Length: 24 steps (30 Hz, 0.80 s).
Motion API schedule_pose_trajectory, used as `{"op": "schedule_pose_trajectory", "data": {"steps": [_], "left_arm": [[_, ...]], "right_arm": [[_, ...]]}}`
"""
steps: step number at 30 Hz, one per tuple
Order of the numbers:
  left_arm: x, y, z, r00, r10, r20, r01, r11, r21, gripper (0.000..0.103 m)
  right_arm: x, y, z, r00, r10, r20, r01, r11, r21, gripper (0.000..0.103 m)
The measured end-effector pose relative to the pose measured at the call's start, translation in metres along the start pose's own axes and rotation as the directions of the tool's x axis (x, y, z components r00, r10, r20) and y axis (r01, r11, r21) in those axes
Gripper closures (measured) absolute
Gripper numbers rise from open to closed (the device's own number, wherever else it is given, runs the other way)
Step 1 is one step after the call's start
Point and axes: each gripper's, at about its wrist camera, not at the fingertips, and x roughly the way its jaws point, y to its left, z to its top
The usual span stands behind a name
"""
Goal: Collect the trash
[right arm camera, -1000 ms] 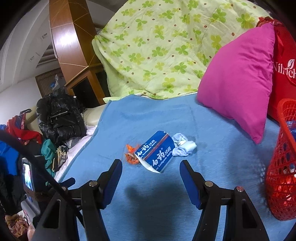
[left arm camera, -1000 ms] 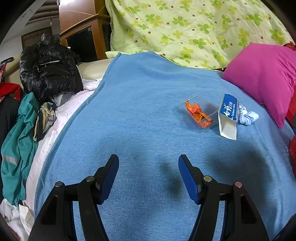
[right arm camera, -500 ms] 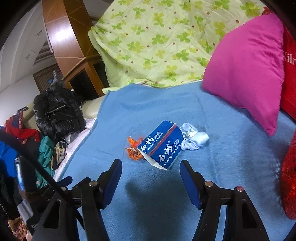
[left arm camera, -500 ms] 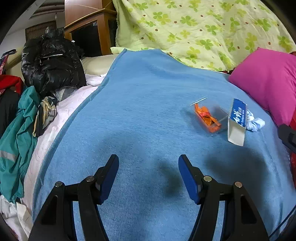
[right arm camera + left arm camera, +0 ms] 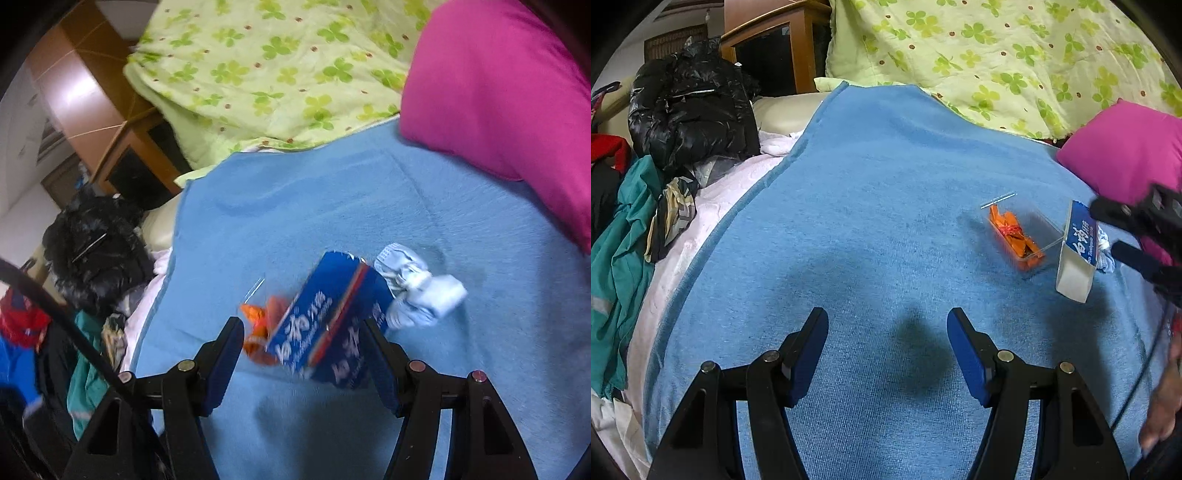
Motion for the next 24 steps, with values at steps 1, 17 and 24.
{"op": "schedule_pose_trajectory", "data": {"steps": [1,17,24], "left_arm": [[0.001,0.000,0.000,1.000,0.000,-0.004,0.000,1.000,-0.002,0.035],[0.011,0.011,-0.004,0.999,0.035,-0.041,-0.036,0.999,-0.018,0.035],[0.011,0.013,-0.005,0.998,0.036,-0.056,-0.038,0.999,-0.032,0.035]], "right_arm": [[0.005,0.000,0.002,1.000,-0.006,-0.006,0.006,1.000,0.011,0.035],[0.044,-0.024,-0.004,0.988,-0.106,-0.113,0.116,0.990,0.081,0.032],[0.033,-0.027,-0.017,0.988,-0.043,-0.146,0.055,0.995,0.080,0.034]]}}
